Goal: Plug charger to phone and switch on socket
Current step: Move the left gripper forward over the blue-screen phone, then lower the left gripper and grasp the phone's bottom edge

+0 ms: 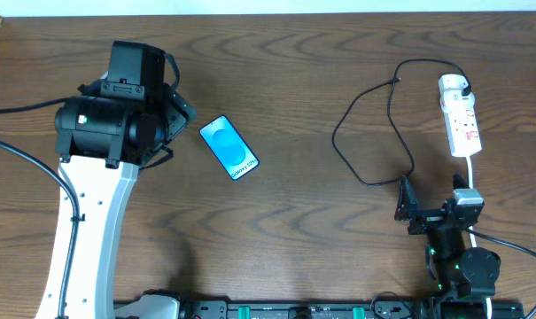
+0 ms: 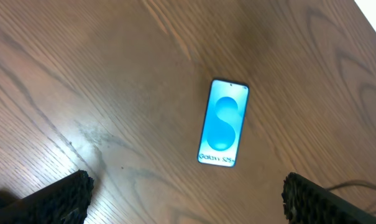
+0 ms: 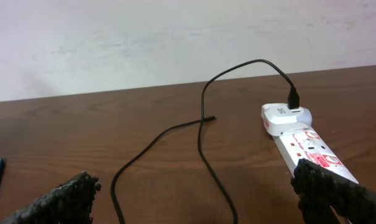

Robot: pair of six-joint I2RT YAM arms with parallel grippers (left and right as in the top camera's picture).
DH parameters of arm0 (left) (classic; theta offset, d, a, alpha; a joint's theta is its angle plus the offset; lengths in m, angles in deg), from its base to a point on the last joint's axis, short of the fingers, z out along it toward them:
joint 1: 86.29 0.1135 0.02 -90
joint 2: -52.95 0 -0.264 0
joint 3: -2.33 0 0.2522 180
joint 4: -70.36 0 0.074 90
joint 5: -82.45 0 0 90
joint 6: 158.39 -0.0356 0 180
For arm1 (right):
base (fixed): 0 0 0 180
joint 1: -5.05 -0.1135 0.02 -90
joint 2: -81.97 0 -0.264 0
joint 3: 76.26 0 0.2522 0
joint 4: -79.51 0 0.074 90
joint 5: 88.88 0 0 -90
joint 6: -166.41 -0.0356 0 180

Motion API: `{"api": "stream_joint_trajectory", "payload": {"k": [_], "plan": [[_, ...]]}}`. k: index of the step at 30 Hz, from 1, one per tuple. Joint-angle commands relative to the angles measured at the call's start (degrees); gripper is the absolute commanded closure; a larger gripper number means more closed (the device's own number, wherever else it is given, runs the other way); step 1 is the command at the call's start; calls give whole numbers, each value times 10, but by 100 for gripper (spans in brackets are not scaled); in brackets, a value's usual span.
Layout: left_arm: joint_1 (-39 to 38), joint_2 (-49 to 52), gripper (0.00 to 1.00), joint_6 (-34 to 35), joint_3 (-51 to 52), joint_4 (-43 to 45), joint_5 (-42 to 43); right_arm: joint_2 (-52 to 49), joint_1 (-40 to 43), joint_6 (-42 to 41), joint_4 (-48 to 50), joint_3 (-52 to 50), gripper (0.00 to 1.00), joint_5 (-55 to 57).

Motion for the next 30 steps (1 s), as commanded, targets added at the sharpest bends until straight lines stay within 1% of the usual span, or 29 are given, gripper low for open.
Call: {"api": "stream_joint_trajectory", "payload": {"k": [1, 6, 12, 14, 21, 30], "plan": [[-2, 4, 2, 14, -12, -2, 22, 2, 0, 7, -2, -1, 1, 3], [-2, 6, 2, 11, -12, -1, 23, 2, 0, 7, -2, -1, 1, 3], [-2, 18, 2, -39, -12, 0, 55, 2, 0, 7, -2, -1, 1, 3], [-2, 27, 2, -42, -12, 0, 61, 2, 0, 7, -2, -1, 1, 3], [-2, 77, 2, -43, -12, 33, 68, 2, 0, 7, -2, -1, 1, 3], [-2, 144, 2, -69, -12, 64, 85, 2, 0, 7, -2, -1, 1, 3]]}}
